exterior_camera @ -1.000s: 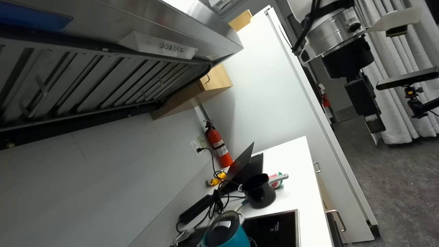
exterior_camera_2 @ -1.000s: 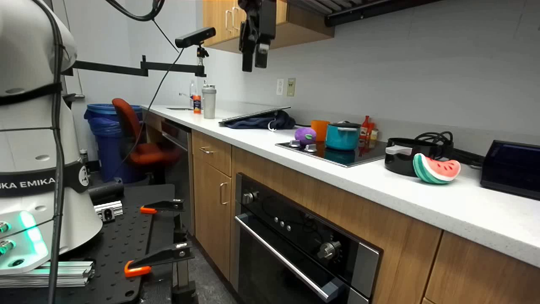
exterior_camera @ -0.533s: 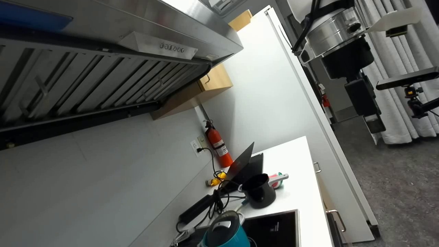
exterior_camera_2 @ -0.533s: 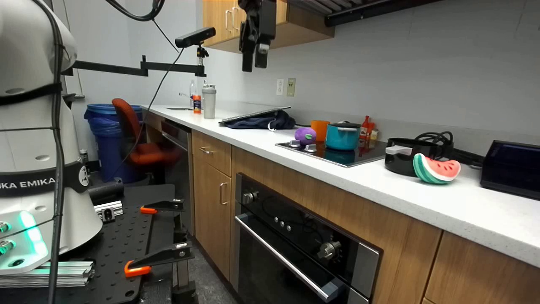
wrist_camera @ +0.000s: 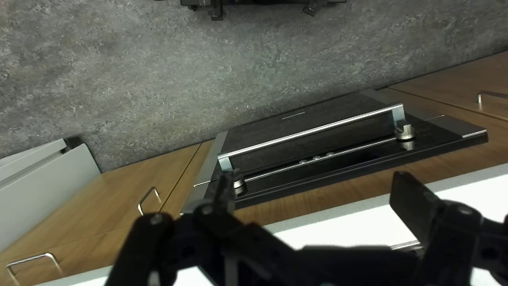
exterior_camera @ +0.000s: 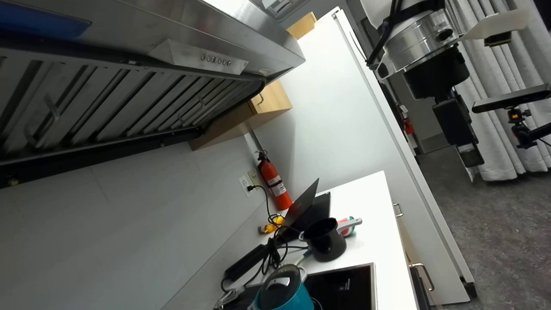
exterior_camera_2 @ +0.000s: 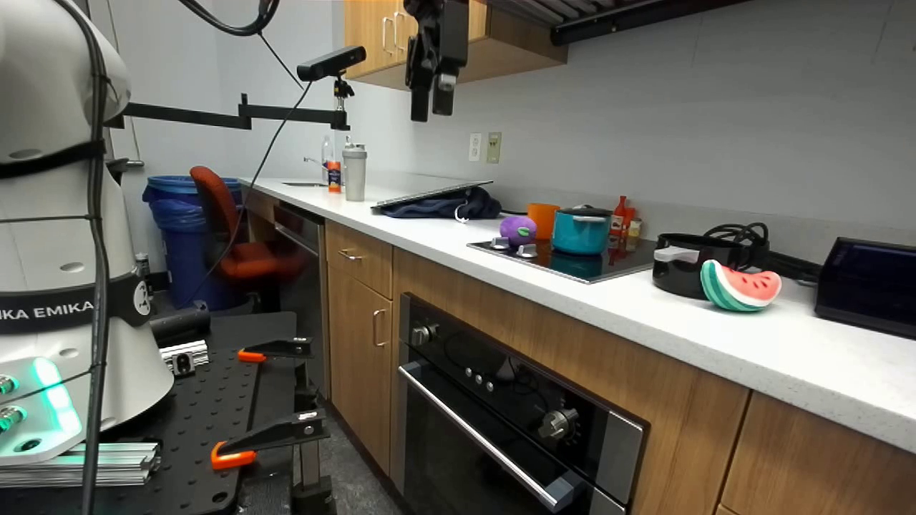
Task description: Move the lid from the blue pot to the black pot
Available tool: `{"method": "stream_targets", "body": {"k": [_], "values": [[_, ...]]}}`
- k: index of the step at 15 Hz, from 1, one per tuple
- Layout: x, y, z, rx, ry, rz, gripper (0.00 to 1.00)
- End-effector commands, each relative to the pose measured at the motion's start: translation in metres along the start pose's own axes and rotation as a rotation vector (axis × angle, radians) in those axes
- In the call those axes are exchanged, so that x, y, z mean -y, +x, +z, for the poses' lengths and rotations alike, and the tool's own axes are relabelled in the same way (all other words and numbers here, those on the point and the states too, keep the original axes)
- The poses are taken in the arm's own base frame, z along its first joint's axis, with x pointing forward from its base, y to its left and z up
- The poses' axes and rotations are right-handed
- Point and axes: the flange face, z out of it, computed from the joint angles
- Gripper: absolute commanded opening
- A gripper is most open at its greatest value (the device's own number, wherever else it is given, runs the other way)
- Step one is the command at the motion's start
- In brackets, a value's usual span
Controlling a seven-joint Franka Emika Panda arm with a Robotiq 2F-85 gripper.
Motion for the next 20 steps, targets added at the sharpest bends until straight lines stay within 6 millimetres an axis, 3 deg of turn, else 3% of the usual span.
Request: {"method": "stream_targets", "body": {"k": [1, 16, 17, 20], "values": [[0.000, 0.000, -0.001, 0.001, 0.000, 0.000, 1.00], [0.000, 0.000, -0.001, 0.002, -0.002, 0.001, 1.00], [-0.056, 0.019, -0.031, 0.000, -0.022, 0.009, 1.00], [-0.085, 0.036, -0.044, -0.023, -0.053, -0.008, 1.00]]}}
